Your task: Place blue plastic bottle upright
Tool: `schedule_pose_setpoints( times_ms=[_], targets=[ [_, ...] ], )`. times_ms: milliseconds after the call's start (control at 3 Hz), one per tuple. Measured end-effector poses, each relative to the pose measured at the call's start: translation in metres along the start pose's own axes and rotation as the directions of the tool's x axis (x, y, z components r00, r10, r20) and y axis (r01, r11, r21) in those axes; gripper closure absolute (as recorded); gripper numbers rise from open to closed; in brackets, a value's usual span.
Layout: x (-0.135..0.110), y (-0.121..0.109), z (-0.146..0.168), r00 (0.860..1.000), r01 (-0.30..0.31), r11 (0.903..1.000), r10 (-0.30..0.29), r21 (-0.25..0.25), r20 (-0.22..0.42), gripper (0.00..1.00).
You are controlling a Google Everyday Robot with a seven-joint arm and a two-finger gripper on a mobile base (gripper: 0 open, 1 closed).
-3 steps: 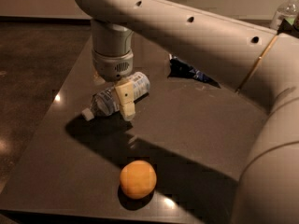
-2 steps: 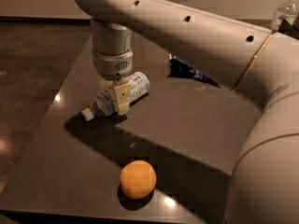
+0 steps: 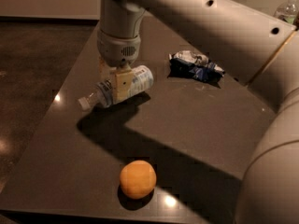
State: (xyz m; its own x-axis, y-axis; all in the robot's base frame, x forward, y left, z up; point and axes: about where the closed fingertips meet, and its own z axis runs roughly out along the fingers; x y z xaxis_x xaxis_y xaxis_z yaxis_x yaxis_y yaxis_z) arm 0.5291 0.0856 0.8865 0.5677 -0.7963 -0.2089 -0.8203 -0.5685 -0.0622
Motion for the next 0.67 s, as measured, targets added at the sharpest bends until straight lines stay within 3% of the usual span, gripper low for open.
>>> schedule_pose_setpoints(
  times_ms=[333, 667],
  targets=[
    [-0.018, 0.004, -0.038, 0.984, -0.026, 0.9989, 0.019, 0.039, 0.178, 1.00],
    [-0.034, 0.007, -0.067, 0.930, -0.070, 0.9962, 0.046, 0.052, 0.364, 1.00]
  ],
)
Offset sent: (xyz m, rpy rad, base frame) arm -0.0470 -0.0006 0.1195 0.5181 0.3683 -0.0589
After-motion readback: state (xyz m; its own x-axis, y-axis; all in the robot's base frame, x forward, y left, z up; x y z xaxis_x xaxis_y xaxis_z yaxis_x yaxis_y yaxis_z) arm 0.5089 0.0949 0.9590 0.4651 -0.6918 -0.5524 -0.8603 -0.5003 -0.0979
